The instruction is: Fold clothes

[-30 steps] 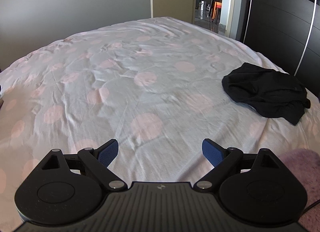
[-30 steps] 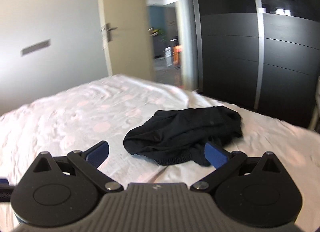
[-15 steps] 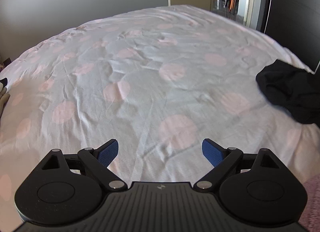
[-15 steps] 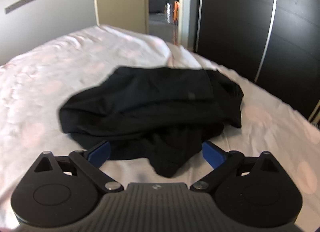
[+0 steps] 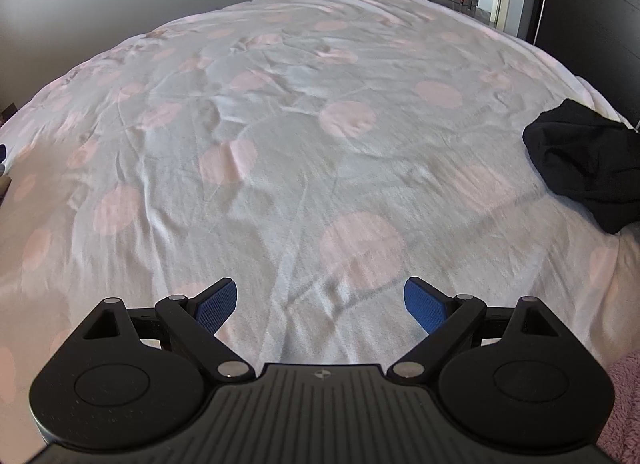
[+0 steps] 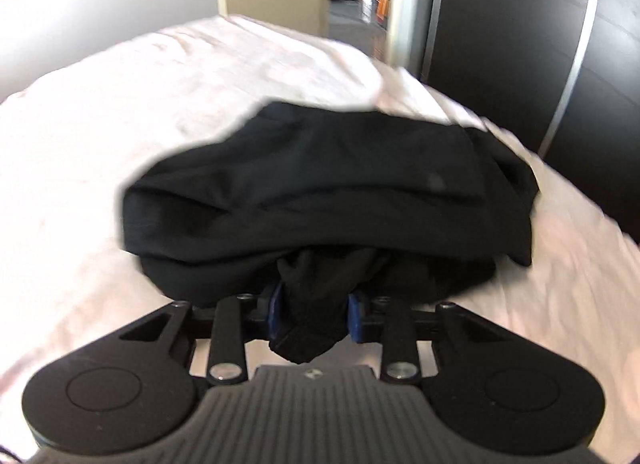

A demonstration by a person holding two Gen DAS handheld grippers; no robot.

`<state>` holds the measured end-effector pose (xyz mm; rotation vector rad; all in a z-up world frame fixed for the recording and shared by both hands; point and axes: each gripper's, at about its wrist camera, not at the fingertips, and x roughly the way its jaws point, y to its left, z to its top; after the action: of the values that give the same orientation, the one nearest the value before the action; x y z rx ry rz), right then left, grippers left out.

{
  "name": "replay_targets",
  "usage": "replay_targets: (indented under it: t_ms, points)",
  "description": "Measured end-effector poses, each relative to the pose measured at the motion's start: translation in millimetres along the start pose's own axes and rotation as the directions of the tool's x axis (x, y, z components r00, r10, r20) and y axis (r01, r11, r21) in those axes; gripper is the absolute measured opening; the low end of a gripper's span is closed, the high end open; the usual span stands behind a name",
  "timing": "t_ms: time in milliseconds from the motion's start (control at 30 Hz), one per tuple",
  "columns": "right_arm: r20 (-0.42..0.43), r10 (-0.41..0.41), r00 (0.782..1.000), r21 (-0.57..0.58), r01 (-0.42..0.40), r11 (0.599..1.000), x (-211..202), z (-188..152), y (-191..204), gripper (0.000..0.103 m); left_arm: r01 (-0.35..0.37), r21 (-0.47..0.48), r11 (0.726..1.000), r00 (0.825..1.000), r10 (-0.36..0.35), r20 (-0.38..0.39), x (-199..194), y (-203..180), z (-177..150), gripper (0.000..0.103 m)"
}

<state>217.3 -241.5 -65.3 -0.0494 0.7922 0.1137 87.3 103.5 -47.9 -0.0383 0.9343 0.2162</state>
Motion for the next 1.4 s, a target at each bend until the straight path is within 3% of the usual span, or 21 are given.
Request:
replay_targets:
  t_ms: [133,233,267,300,533,800,833,933,1067,1133,1200,1233,1367,1400]
  points:
    - [0.052,0.103,0.993,-0.044,-0.101,0.994,-33,13,40,0.034,-0.013,-0.022,1.0,0.999,0.013,0.033,-21,15,-5,0.092]
    - [0.087,0.206,0.975,-0.107,-0.196,0.975,-62,23,82,0.032,-0.012,-0.059,0.998,0.998,0.016,0.064,-41,33,-11,0.092]
    - [0.096,0.247,0.964,-0.124,-0.235,0.964,-72,25,97,0.025,-0.01,-0.071,0.997,0.997,0.016,0.076,-49,40,-14,0.092]
    - [0.099,0.293,0.951,-0.138,-0.278,0.95,-82,27,113,0.008,-0.011,-0.082,0.997,0.996,0.018,0.087,-56,47,-16,0.092]
    - [0.101,0.527,0.844,-0.286,-0.483,0.828,-158,26,219,0.0,-0.049,-0.179,0.983,0.983,0.08,0.168,-111,104,-38,0.092]
    - [0.058,0.734,0.677,-0.458,-0.635,0.622,-247,18,336,0.001,-0.067,-0.337,0.939,0.968,0.143,0.205,-163,164,-69,0.092]
    - [0.046,0.743,0.668,-0.467,-0.643,0.607,-253,16,345,0.002,-0.067,-0.347,0.936,0.968,0.145,0.203,-166,168,-73,0.092]
    - [0.012,0.699,0.715,-0.446,-0.622,0.643,-238,7,339,0.005,-0.071,-0.345,0.936,0.972,0.142,0.187,-172,172,-83,0.092]
    - [-0.016,0.594,0.804,-0.409,-0.547,0.73,-203,-1,313,0.01,-0.088,-0.293,0.952,0.978,0.138,0.156,-167,165,-91,0.092]
    - [-0.02,0.527,0.849,-0.39,-0.492,0.778,-186,-4,294,0.024,-0.085,-0.28,0.956,0.981,0.129,0.142,-161,163,-94,0.092]
    - [-0.025,0.457,0.889,-0.371,-0.432,0.822,-167,-4,274,0.048,-0.077,-0.281,0.957,0.985,0.116,0.126,-156,162,-97,0.092]
    - [-0.033,0.424,0.905,-0.362,-0.406,0.839,-157,-4,264,0.051,-0.072,-0.283,0.956,0.987,0.109,0.118,-153,162,-99,0.092]
    - [-0.071,0.305,0.95,-0.343,-0.311,0.887,-115,-4,238,0.092,-0.07,-0.282,0.957,0.992,0.098,0.085,-137,160,-102,0.092]
    - [-0.086,0.286,0.954,-0.346,-0.297,0.89,-104,-5,236,0.092,-0.072,-0.284,0.956,0.992,0.097,0.074,-132,160,-102,0.092]
